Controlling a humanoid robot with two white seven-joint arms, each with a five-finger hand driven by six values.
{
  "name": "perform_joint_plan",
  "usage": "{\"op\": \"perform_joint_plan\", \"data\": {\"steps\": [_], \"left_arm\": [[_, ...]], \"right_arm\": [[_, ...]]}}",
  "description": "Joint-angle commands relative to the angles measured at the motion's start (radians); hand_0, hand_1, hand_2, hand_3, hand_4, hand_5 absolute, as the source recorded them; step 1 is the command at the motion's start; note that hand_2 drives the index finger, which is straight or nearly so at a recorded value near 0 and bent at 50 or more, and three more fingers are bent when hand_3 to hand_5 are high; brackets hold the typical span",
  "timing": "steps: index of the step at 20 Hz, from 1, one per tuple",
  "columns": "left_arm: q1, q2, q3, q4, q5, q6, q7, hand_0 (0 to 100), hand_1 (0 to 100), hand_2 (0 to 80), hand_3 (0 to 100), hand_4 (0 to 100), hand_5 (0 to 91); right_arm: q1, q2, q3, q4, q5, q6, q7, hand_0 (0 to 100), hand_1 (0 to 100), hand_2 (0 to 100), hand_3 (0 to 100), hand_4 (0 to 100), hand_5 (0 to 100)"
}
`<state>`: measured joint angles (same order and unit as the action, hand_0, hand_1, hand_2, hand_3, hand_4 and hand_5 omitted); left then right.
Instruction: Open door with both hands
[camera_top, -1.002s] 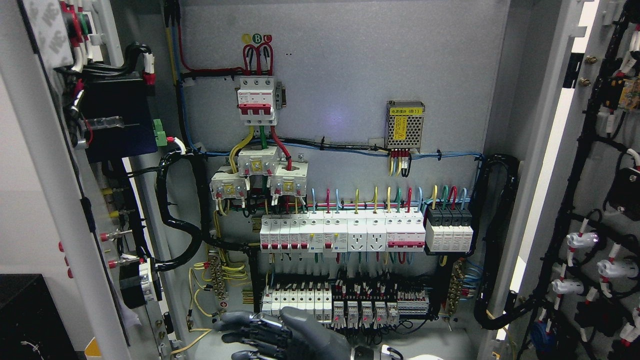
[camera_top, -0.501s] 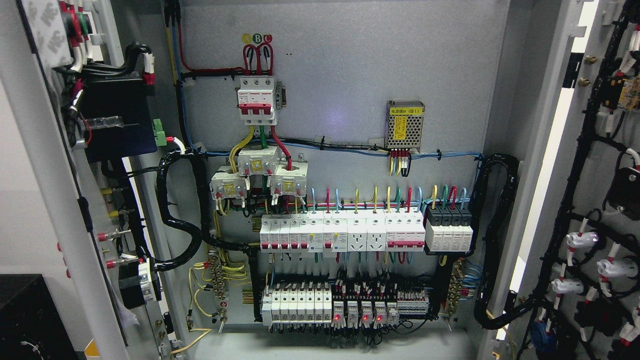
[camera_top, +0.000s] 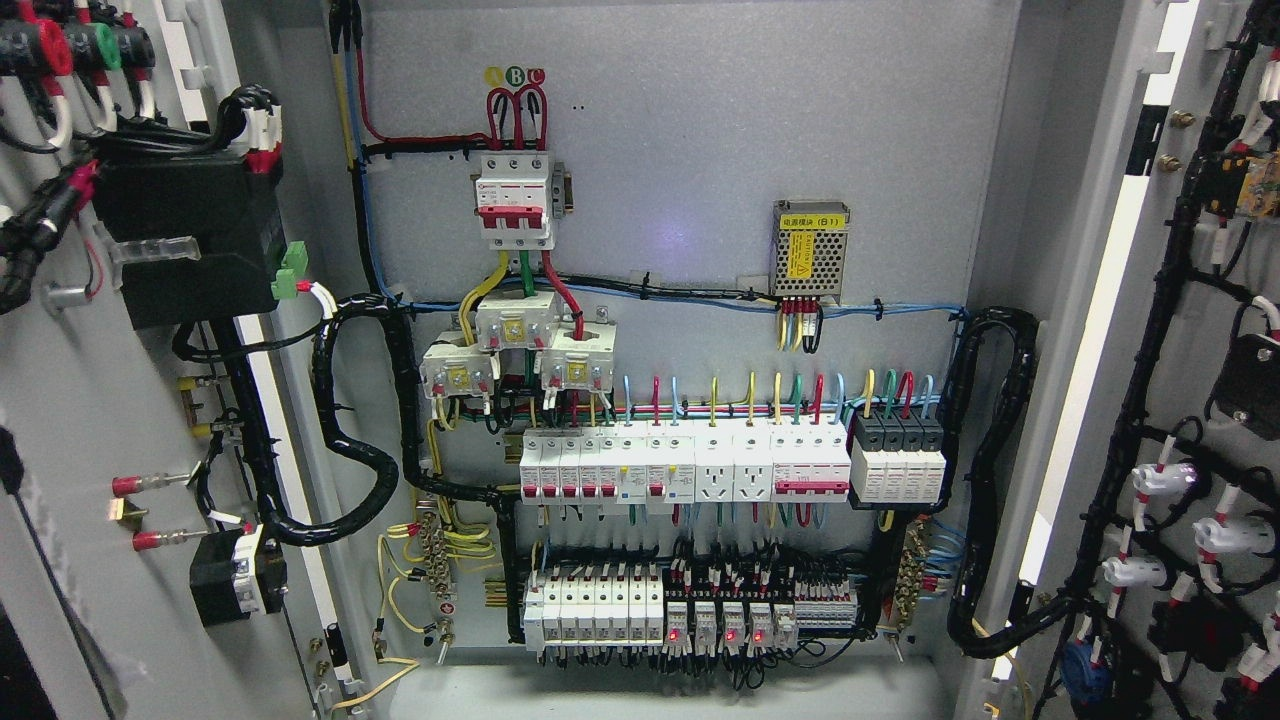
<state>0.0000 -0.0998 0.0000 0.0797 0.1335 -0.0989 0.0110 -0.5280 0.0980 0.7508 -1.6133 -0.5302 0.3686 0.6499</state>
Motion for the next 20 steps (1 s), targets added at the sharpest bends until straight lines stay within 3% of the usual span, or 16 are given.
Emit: {"op": "perform_joint_plan", "data": {"steps": [1, 7, 12, 14, 16, 20], "left_arm": [[0.006, 0.000, 0.025, 0.000, 0.000, 0.001, 0.000, 0, 0, 0.0, 0, 0, 0.0], [0.008, 0.000, 0.025, 0.000, 0.000, 0.001, 0.000, 0, 0, 0.0, 0, 0, 0.0], [0.008, 0.000, 0.025, 0.000, 0.000, 0.001, 0.000, 0, 0, 0.0, 0, 0, 0.0], [0.008, 0.000, 0.025, 0.000, 0.000, 0.001, 0.000, 0, 0, 0.0, 0, 0, 0.0], [0.008, 0.000, 0.025, 0.000, 0.000, 0.001, 0.000, 0, 0, 0.0, 0, 0, 0.0], [0.008, 0.000, 0.025, 0.000, 0.000, 0.001, 0.000, 0, 0, 0.0, 0, 0, 0.0]], "right_arm": [[-0.049, 0.051, 0.030, 0.046, 0.007, -0.003, 0.002, 19, 0, 0, 0, 0, 0], [-0.072, 0.052, 0.033, 0.044, 0.007, 0.000, 0.000, 19, 0, 0, 0, 0, 0], [-0.038, 0.040, -0.042, 0.023, -0.010, 0.006, 0.002, 19, 0, 0, 0, 0, 0], [0.015, 0.010, -0.071, -0.014, -0.027, 0.006, 0.002, 19, 0, 0, 0, 0, 0], [0.042, -0.059, -0.126, -0.025, -0.031, 0.006, 0.000, 19, 0, 0, 0, 0, 0], [0.062, -0.112, -0.162, -0.010, -0.019, 0.000, -0.009, 19, 0, 0, 0, 0, 0]]}}
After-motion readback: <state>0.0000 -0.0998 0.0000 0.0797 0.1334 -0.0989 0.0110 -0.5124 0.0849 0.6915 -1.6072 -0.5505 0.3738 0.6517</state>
